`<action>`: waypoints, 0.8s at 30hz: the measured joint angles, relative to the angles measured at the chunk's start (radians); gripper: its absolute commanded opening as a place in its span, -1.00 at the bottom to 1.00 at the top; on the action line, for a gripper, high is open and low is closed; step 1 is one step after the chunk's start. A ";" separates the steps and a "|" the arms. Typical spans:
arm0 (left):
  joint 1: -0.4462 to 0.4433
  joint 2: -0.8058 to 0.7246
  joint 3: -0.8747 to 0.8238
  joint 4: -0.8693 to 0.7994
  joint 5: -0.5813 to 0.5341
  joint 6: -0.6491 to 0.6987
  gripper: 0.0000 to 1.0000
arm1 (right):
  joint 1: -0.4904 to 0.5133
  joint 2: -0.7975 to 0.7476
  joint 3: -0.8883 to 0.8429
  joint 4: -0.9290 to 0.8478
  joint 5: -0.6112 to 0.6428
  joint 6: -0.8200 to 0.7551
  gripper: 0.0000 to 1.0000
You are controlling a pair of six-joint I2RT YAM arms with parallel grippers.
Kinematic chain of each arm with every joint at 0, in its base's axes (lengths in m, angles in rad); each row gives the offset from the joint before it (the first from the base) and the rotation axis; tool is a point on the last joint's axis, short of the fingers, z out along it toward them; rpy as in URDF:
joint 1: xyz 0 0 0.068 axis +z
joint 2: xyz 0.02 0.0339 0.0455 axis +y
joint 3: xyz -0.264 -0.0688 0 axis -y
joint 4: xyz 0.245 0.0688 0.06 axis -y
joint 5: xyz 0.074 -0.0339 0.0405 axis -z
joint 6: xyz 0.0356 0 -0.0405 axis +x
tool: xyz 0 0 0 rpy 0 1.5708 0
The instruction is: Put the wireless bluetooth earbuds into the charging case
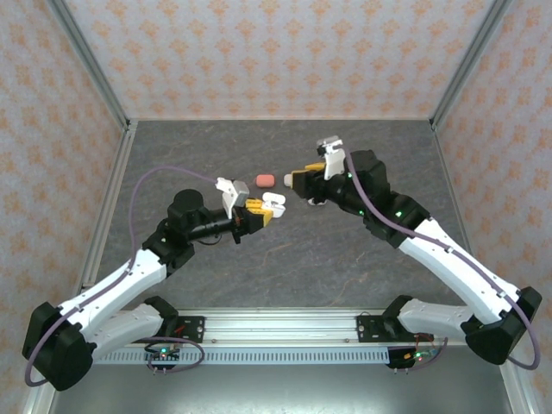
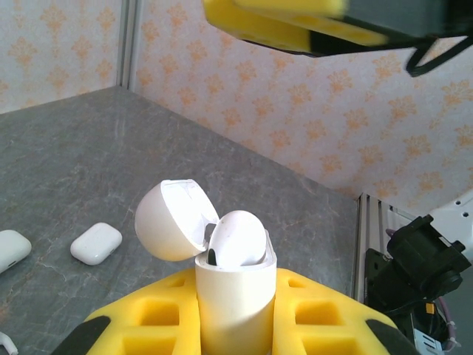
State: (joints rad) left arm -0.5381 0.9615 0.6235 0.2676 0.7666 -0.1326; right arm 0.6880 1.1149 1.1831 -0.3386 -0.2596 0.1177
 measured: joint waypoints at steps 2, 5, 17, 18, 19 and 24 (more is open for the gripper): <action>0.000 -0.024 -0.010 0.006 -0.006 0.000 -1.00 | -0.052 0.010 -0.002 -0.014 -0.004 0.033 -0.07; 0.000 -0.067 -0.024 0.012 -0.018 0.001 -1.00 | -0.105 0.064 -0.003 -0.036 0.001 0.066 -0.07; 0.000 -0.181 -0.032 0.013 -0.042 0.003 -1.00 | -0.106 0.636 0.162 -0.187 -0.006 0.064 -0.10; 0.000 -0.183 -0.032 0.013 -0.043 0.003 -1.00 | -0.102 0.677 0.194 -0.194 -0.006 0.062 -0.09; 0.000 -0.183 -0.032 0.013 -0.043 0.003 -1.00 | -0.095 0.718 0.232 -0.206 -0.002 0.057 -0.09; 0.000 -0.183 -0.032 0.009 -0.043 0.004 -1.00 | -0.044 0.875 0.391 -0.259 0.037 0.034 -0.05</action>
State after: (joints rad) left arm -0.5381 0.7784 0.5915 0.2764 0.7235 -0.1284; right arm 0.6437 1.9903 1.5742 -0.5972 -0.2226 0.1513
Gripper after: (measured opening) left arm 0.187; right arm 0.471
